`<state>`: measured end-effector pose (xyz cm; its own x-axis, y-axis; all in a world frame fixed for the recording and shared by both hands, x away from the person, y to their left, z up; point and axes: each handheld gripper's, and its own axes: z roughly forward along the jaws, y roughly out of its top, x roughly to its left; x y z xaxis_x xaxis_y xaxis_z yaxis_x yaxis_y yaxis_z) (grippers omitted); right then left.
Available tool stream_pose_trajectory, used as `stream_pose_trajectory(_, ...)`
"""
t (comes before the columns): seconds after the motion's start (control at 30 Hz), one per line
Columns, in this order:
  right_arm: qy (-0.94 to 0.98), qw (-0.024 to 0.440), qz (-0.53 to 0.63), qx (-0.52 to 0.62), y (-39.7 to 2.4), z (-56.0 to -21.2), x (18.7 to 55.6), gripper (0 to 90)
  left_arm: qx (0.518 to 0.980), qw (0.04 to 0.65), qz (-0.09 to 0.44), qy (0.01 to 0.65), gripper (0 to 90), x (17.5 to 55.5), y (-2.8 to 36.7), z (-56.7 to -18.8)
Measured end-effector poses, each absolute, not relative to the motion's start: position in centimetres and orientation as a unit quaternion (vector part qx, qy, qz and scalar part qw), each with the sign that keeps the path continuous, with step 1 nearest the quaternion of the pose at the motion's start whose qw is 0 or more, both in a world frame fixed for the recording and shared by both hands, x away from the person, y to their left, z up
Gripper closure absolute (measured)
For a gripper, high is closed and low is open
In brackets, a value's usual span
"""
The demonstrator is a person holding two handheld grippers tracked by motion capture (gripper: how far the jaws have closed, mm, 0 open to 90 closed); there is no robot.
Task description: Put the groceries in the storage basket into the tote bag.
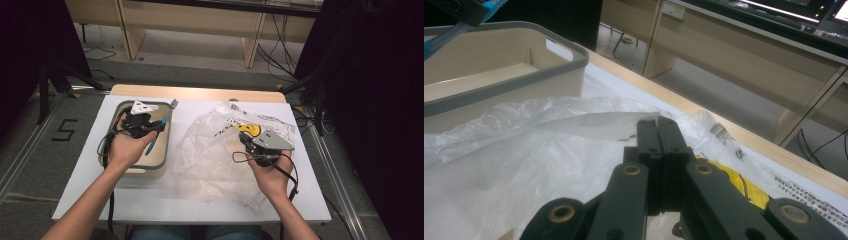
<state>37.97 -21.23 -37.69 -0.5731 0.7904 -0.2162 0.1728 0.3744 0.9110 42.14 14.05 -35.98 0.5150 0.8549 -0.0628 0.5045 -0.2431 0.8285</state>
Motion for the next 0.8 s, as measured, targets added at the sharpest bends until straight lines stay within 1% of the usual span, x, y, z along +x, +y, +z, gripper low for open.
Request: stream_pose_trajectory(0.8,0.758,0.336,0.461,0.316,-21.2,-37.7,37.9,90.0,0.78,0.444,0.198,0.393,80.4,39.1,11.6,-35.6)
